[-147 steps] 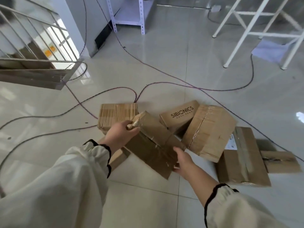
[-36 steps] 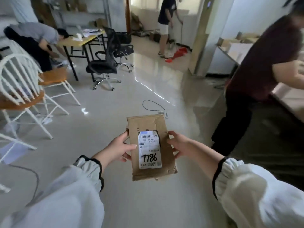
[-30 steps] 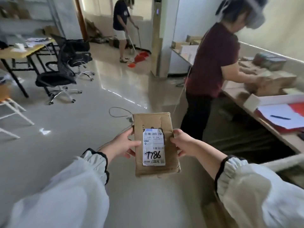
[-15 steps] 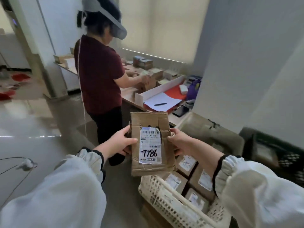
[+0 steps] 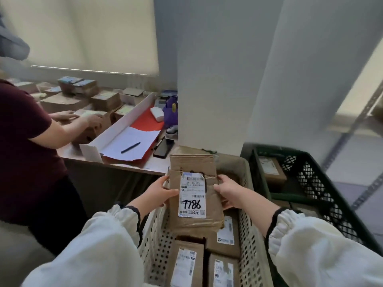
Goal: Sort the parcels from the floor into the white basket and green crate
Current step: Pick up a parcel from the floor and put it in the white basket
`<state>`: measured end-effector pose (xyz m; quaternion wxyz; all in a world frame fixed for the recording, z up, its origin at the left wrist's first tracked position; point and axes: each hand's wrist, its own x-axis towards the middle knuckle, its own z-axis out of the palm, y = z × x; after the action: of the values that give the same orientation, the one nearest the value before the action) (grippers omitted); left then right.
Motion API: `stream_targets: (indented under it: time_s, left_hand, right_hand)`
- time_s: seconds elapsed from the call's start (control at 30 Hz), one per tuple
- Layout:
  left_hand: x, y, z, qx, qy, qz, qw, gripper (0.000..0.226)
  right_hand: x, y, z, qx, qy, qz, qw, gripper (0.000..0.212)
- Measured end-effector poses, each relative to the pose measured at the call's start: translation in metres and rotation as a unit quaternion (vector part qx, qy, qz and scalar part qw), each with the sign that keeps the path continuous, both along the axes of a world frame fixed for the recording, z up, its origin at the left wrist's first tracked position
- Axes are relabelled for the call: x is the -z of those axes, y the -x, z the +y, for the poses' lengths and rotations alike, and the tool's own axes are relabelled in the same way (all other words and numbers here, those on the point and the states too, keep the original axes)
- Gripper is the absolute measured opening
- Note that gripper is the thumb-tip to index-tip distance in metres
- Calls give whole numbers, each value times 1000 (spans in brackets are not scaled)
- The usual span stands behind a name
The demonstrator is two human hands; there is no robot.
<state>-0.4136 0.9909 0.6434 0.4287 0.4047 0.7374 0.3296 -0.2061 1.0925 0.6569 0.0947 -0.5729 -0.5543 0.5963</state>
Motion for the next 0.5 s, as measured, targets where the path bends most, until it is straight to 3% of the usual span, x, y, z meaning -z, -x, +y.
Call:
stream_targets:
  time_s: [0.17, 0.5]
  left_hand:
    - [31, 11, 55, 15, 32, 10, 999, 47]
    - [115, 27, 159, -70, 60, -83, 992, 48]
  right_hand:
    - [34, 9, 30, 90, 29, 2, 996, 14]
    - [119, 47, 128, 130, 104, 29, 986, 42]
